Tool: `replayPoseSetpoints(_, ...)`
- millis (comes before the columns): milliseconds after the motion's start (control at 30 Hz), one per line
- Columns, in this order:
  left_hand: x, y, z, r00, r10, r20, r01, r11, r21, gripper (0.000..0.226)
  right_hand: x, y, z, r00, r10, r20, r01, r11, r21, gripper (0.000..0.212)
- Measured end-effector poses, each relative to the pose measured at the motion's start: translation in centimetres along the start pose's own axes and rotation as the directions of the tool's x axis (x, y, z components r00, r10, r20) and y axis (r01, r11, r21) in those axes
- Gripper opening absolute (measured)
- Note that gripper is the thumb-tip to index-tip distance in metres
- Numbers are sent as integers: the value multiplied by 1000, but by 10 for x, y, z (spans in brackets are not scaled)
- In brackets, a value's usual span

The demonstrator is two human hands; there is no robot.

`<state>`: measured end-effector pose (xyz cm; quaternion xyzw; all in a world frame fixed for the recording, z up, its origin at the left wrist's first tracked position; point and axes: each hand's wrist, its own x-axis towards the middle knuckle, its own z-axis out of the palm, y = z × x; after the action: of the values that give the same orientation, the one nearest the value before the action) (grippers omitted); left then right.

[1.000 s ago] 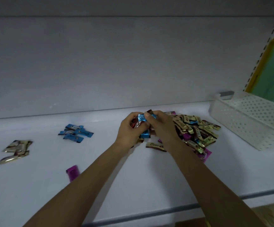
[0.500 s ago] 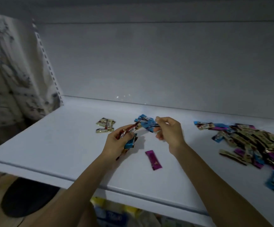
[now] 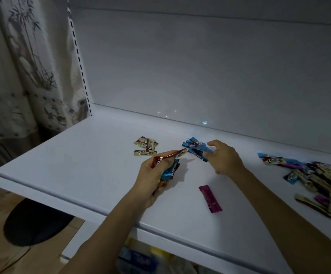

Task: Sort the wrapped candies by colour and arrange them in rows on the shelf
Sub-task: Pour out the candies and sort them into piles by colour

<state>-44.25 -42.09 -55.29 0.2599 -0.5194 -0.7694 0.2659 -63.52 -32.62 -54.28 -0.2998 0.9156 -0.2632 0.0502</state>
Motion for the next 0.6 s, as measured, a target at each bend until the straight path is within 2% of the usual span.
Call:
replayPoseSetpoints(33,-1,0,0,1000,1,-2,-1,1000,-2,10,-5,-1,0,998,-38,-49,36,999,-33,30)
replayPoseSetpoints(67,-2,0,0,1000,1,-7,-1,1000,-5,11,-12,-5,0,992,-83,-96,87,996,35,27)
replayPoseSetpoints(133,-1,1,1,1000,6,-8,-6,1000,-13,13,-31,-22,-3,983,-149,-108,179,906,383,24)
replayPoseSetpoints(200,0,0,1,1000,17,-5,-17,999,-35,13,-50,-43,-6,974,-225,3,178,777,604,22)
replayPoseSetpoints(267,0,-2,1,999,33,0,-33,998,-61,11,-60,-58,-1,949,-314,16,228,721,654,15)
replayPoseSetpoints(333,0,1,-2,997,75,-35,-76,997,-35,11,-59,-65,10,954,-297,-43,251,707,661,13)
replayPoseSetpoints(400,1,8,-13,978,186,-98,-178,980,93,10,-52,-68,19,986,-155,-56,147,676,722,20)
replayPoseSetpoints(467,6,15,-36,939,306,-159,-263,933,244,6,-44,-73,25,999,-35,6,18,649,760,20)
replayPoseSetpoints(533,11,18,-61,905,372,-207,-292,896,335,4,-35,-83,35,993,-14,120,-82,650,755,15)
replayPoseSetpoints(600,13,15,-72,892,386,-236,-304,898,319,7,-24,-98,45,976,-21,217,-153,640,753,11)
